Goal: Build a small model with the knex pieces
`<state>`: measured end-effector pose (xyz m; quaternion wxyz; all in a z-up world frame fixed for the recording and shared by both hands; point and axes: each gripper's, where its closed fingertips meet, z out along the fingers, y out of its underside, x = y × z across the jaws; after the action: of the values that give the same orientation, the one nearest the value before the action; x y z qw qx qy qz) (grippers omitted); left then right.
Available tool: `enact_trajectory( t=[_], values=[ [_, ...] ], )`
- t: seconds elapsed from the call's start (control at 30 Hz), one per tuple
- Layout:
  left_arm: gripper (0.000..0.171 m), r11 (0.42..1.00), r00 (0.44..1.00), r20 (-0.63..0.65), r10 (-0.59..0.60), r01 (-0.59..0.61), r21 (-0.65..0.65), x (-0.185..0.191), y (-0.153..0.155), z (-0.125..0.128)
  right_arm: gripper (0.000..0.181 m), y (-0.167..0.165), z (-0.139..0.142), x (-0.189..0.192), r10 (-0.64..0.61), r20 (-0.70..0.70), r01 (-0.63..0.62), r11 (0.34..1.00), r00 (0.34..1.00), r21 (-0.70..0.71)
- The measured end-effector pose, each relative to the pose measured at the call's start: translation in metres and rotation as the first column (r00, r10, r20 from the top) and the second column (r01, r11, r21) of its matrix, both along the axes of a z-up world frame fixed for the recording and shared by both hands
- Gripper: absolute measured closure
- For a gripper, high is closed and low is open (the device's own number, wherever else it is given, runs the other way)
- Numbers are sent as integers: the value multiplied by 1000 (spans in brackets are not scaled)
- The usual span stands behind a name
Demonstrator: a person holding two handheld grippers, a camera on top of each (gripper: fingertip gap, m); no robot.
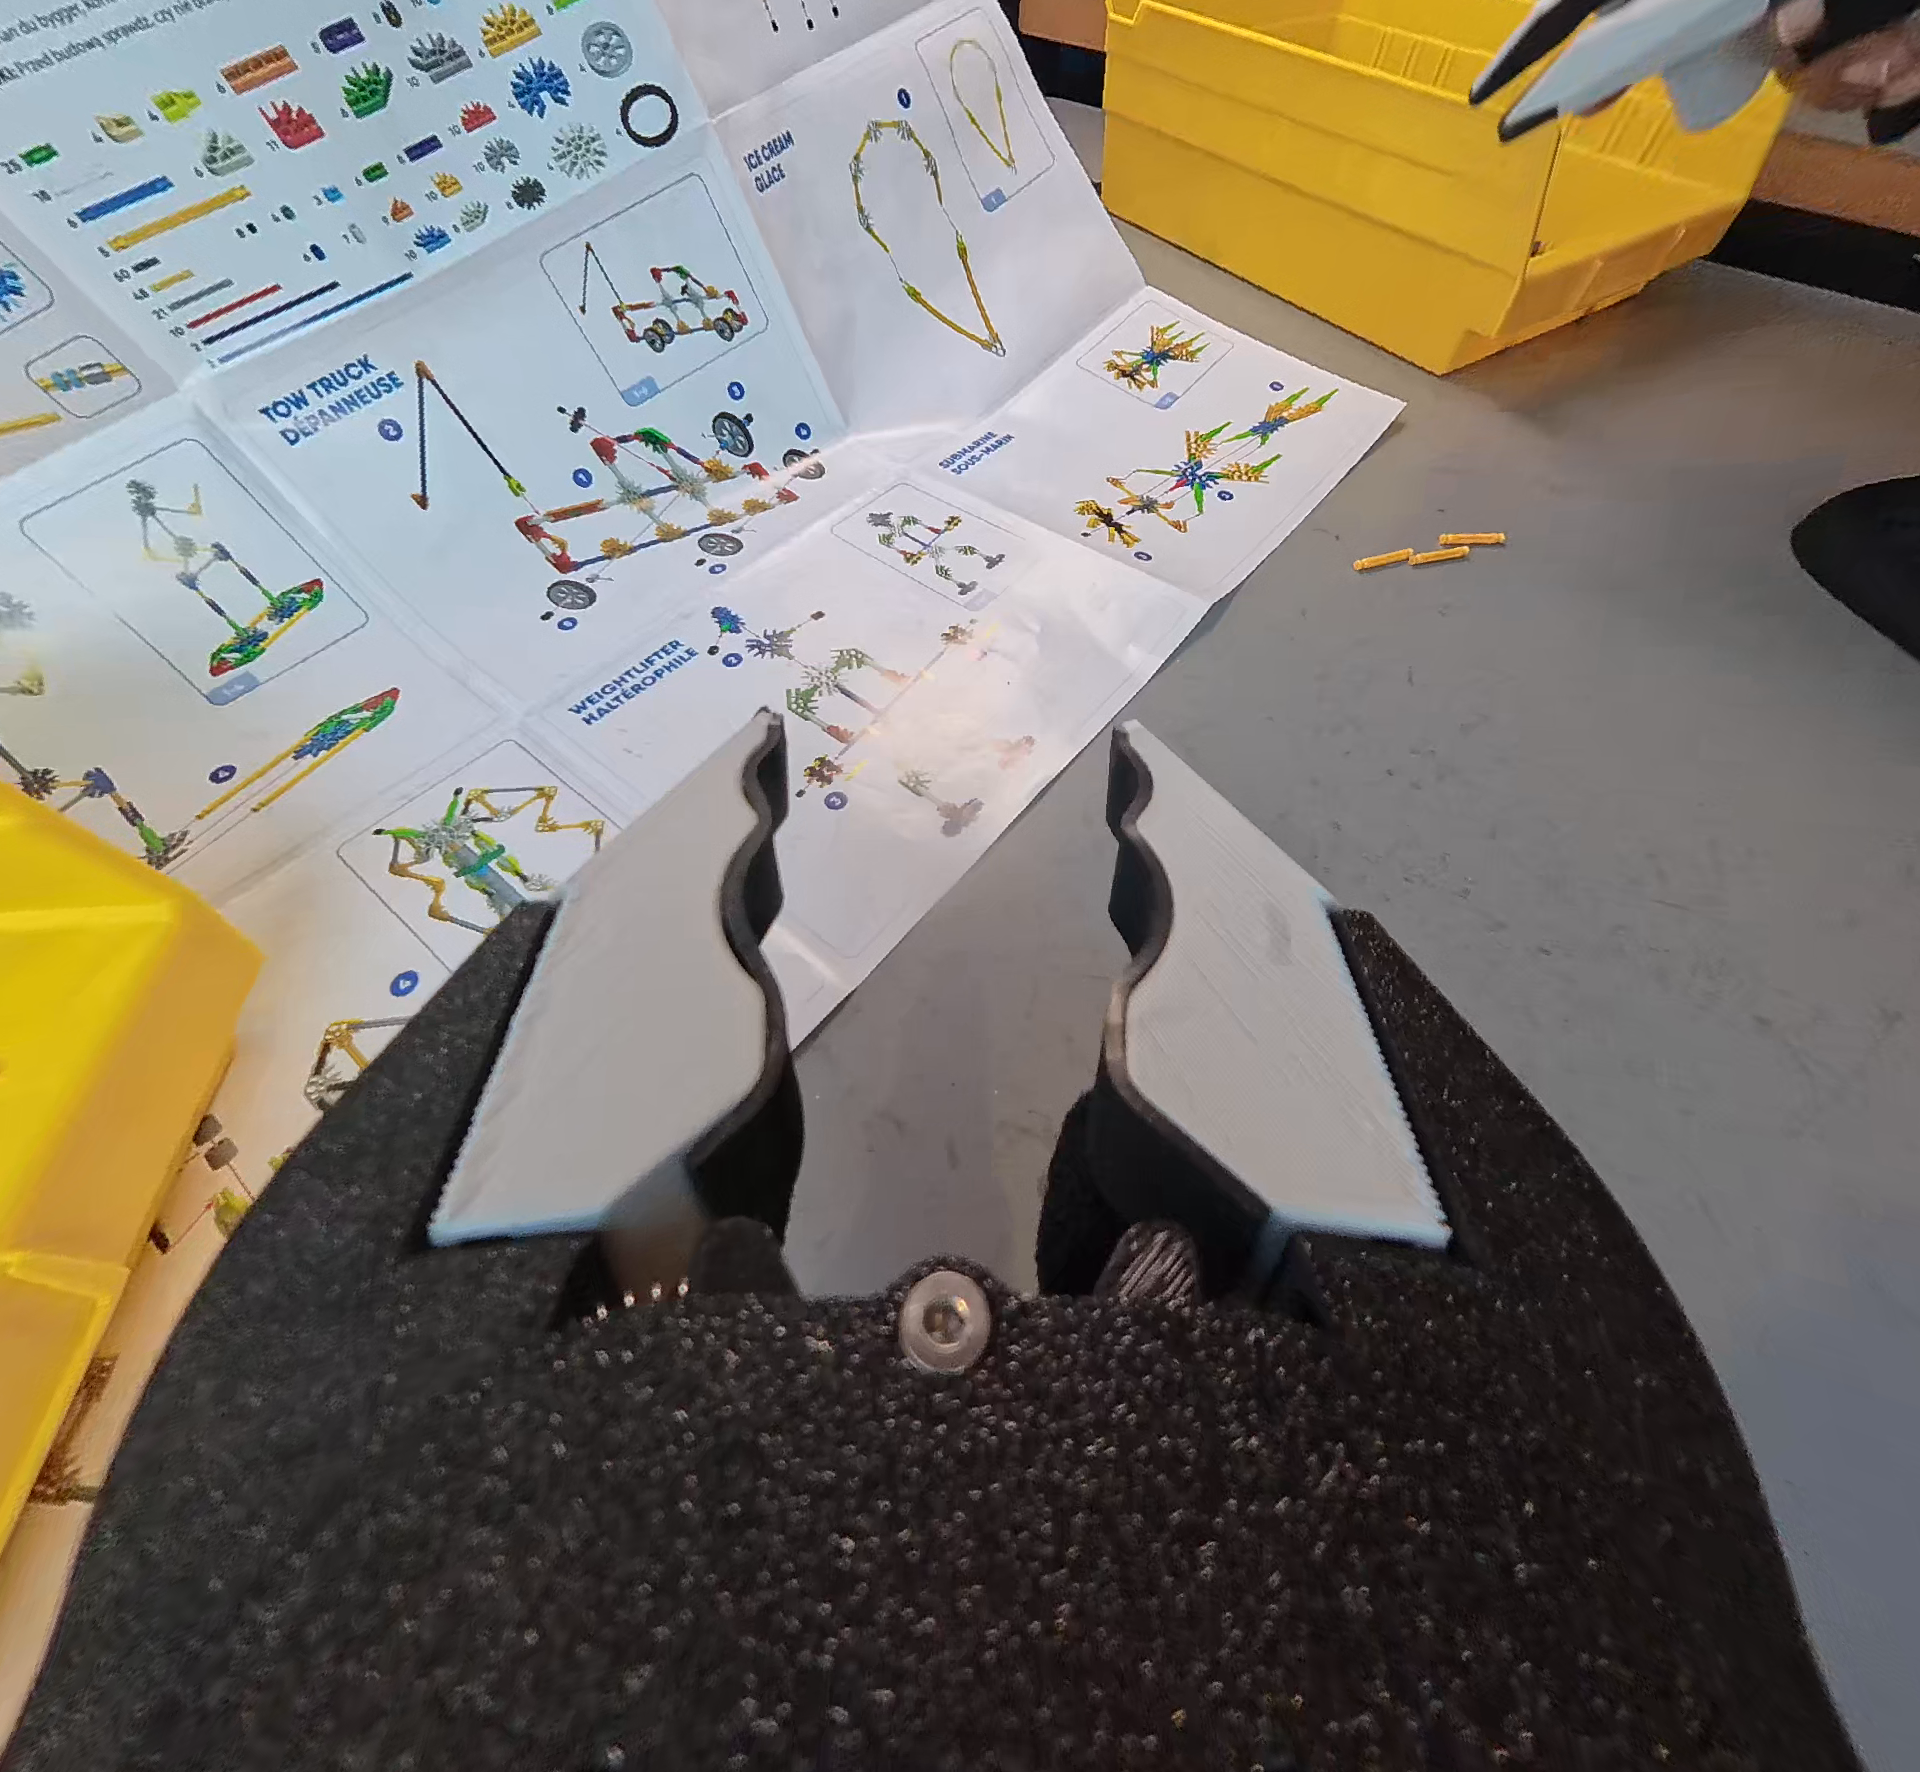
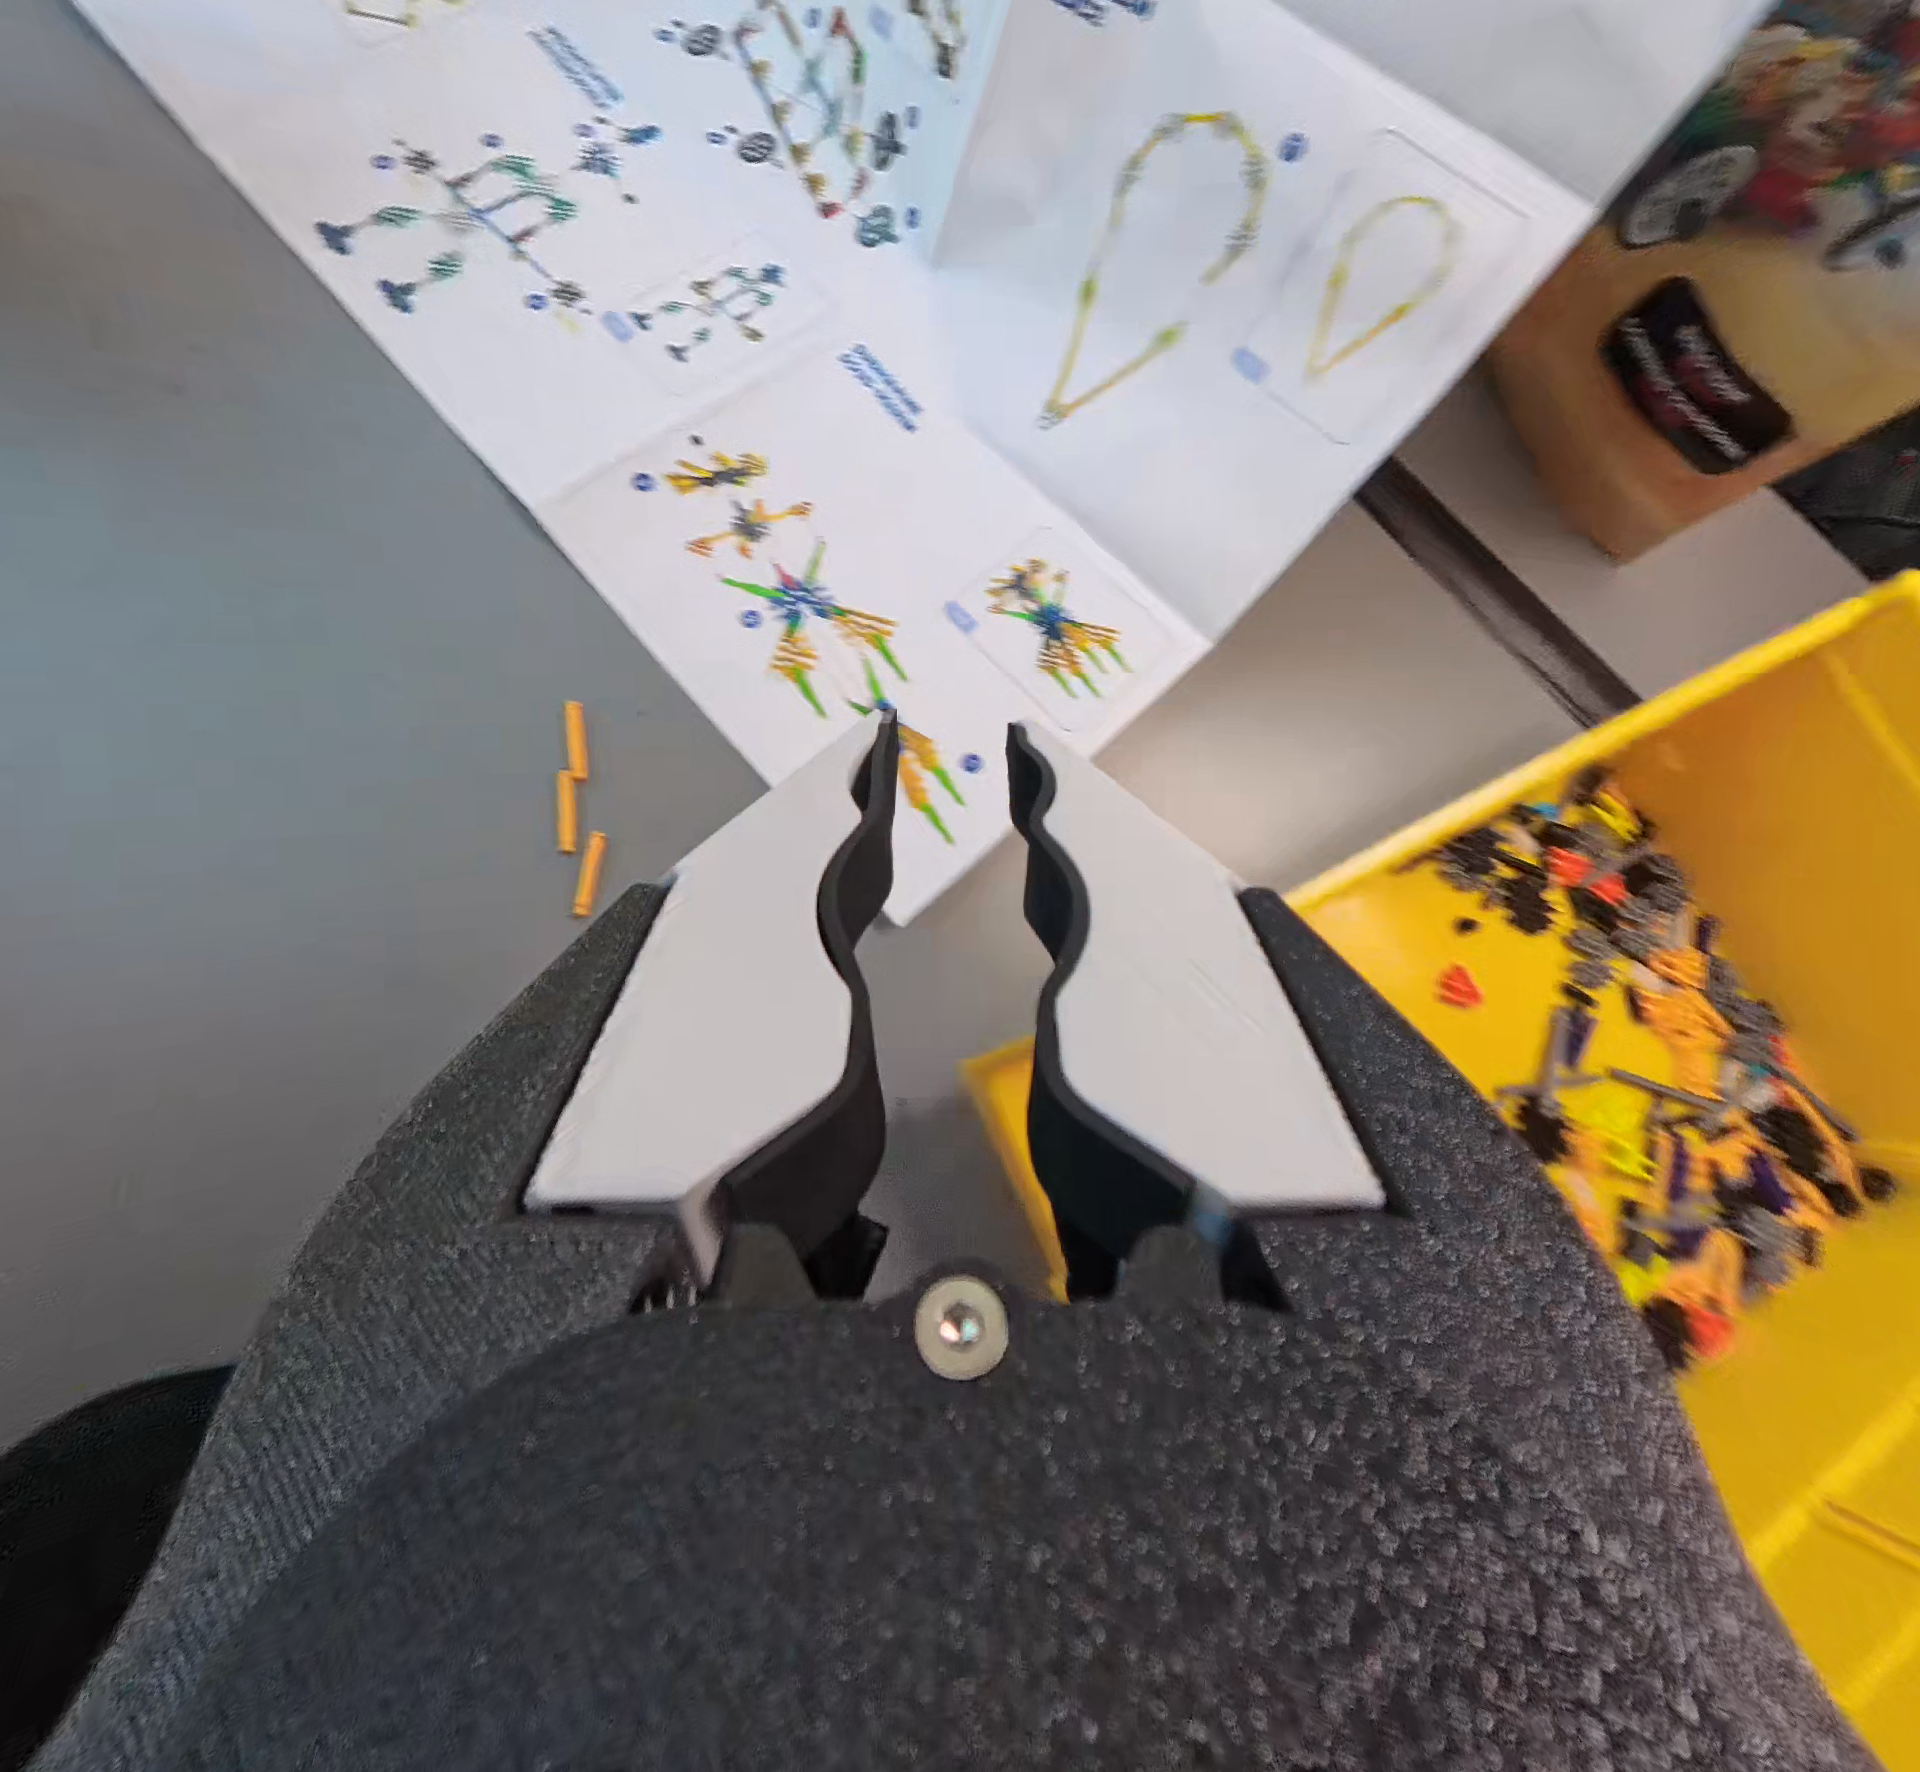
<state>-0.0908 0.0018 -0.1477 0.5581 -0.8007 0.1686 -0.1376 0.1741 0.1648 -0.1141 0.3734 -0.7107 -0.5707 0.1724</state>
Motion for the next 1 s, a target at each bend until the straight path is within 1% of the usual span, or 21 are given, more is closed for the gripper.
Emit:
enact_trajectory(
  t=[0.07, 0.13, 0.17, 0.2, 0.23, 0.27, 0.3, 0.33, 0.37, 0.4, 0.43, 0.47, 0.53, 0.57, 0.63, 0.73, 0.9, 0.97, 1.0],
  values=[
    [109, 1000, 1000, -7, -5, 5, -4, 2, 0, -2, 161, 36, 4, 28, -60, 55, 58, 998, 997, 29],
    [109, 1000, 1000, -12, -10, 10, -6, 4, 0, -3, 161, 61, -8, 53, -65, 144, 62, 998, 987, 22],
    [109, 1000, 1000, -16, -11, 11, -6, 4, 0, -4, 155, 64, -7, 55, -32, 105, 34, 999, 994, -22],
    [109, 1000, 1000, -19, -10, 10, -7, 4, 0, -4, 162, 65, -8, 56, 1, 89, 7, 996, 996, -87],
    [109, 1000, 1000, -22, -10, 9, -10, 4, 1, -6, 160, 66, -9, 57, 31, 88, -19, 992, 996, -127],
    [109, 1000, 1000, -23, -8, 8, -14, 4, 1, -7, 161, 72, -12, 63, 31, 132, -14, 992, 991, -129],
    [109, 1000, 1000, -23, -7, 6, -17, 4, 1, -8, 161, 82, -18, 74, 12, 224, 10, 995, 975, -95],
    [109, 1000, 1000, -22, -4, 3, -19, 3, 2, -9, 161, 90, -21, 80, -8, 272, 27, 997, 962, -66],
    [109, 1000, 1000, -21, -1, 0, -22, 2, 2, -10, 161, 94, -19, 80, -20, 255, 44, 995, 967, -90],
    [109, 1000, 1000, -19, 2, -3, -25, 1, 2, -11, 161, 96, -18, 81, -52, 234, 87, 986, 971, -142],
    [110, 1000, 1000, -16, 4, -5, -26, 1, 2, -11, 161, 98, -22, 84, -69, 250, 117, 976, 966, -184],
    [110, 1000, 1000, -12, 4, -4, -26, 1, 3, -12, 161, 101, -30, 89, -63, 300, 122, 976, 952, -180],
    [110, 999, 1000, -7, 0, 0, -32, 2, 3, -13, 161, 110, -52, 103, -23, 437, 82, 990, 899, -116],
    [110, 999, 1000, -8, -2, 2, -36, 2, 3, -15, 161, 110, -64, 108, 9, 484, 59, 990, 875, -125],
    [110, 999, 1000, -14, -5, 4, -41, 3, 3, -17, 160, 116, -80, 115, 28, 539, 48, 991, 842, -127],
    [110, 999, 1000, -19, -2, 1, -41, 3, 4, -17, 161, 126, -89, 118, 43, 568, 39, 991, 822, -130],
    [110, 999, 1000, -12, 0, 0, -53, 1, 4, -20, 160, 138, -100, 126, 75, 616, 49, 982, 784, -182],
    [110, 998, 1000, -12, -1, 0, -56, 1, 4, -21, 160, 141, -106, 128, 88, 618, 68, 972, 781, -224],
    [110, 998, 1000, -12, -1, 1, -57, 1, 4, -22, 165, 140, -108, 127, 105, 603, 69, 963, 791, -259]
  ],
)
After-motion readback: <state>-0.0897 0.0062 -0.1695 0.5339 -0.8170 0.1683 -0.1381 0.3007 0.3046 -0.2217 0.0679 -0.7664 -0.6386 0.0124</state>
